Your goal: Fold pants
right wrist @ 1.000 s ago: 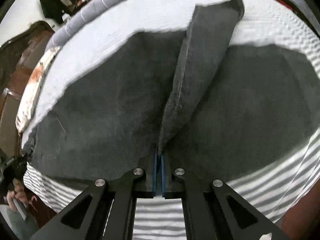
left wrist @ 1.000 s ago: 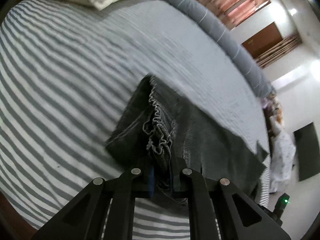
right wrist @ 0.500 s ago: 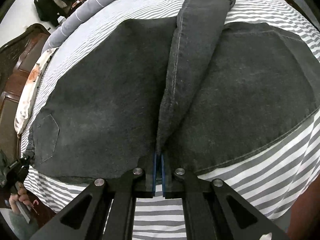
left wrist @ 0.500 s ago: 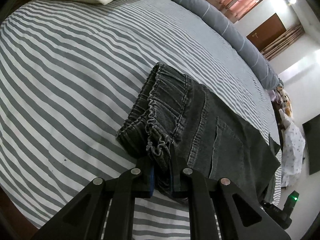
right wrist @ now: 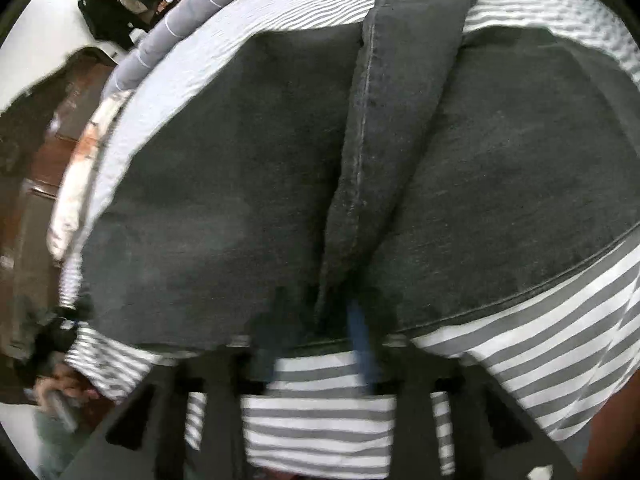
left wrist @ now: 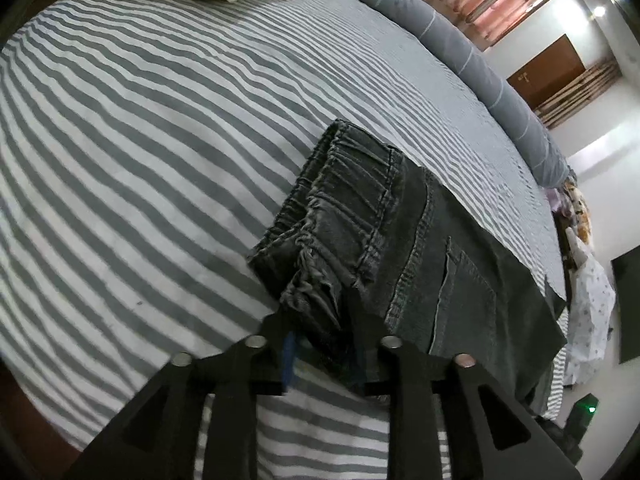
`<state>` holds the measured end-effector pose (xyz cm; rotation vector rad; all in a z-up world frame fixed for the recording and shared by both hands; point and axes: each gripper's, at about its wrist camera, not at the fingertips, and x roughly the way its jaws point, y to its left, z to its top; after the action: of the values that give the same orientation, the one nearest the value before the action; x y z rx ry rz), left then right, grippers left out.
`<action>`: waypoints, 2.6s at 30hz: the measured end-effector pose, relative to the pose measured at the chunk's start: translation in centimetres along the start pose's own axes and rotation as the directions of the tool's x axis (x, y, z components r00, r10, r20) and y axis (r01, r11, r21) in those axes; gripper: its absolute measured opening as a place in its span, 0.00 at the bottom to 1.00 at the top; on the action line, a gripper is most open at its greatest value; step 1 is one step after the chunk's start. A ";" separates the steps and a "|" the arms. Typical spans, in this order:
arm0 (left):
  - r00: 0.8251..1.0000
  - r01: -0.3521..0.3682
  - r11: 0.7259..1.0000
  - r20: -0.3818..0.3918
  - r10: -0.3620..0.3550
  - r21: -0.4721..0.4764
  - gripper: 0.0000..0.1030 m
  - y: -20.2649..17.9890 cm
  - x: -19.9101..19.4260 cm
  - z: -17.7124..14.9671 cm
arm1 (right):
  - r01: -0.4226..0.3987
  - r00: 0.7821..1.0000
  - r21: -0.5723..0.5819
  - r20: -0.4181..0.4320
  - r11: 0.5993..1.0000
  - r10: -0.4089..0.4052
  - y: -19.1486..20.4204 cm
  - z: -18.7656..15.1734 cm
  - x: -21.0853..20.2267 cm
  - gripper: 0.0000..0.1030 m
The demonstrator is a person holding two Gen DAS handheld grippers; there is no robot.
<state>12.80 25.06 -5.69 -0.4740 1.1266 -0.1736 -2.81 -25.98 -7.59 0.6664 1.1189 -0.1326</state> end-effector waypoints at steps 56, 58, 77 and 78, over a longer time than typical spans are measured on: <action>0.923 0.384 0.704 -0.258 -0.285 0.597 0.04 -35.7 12.3 -24.5 | 0.521 0.842 -0.184 -0.045 0.833 -0.537 0.5 29.1 7.0 0.48; 0.921 0.389 0.705 -0.259 -0.291 0.593 0.04 -35.6 12.4 -24.5 | 0.537 0.832 -0.179 -0.046 0.824 -0.553 0.4 29.0 7.4 0.48; 0.919 0.393 0.702 -0.256 -0.298 0.593 0.04 -34.7 12.1 -24.3 | 0.471 0.882 -0.028 -0.025 0.882 -0.471 -1.7 29.5 2.1 0.03; 0.922 0.387 0.701 -0.252 -0.294 0.599 0.04 -34.8 12.1 -24.3 | 0.439 0.898 -0.003 -0.009 0.898 -0.439 -2.2 29.3 0.6 0.03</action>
<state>-0.33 -17.00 -8.39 -0.0429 1.0242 -0.9108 19.62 -43.92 -1.22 0.4020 1.2656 -0.5172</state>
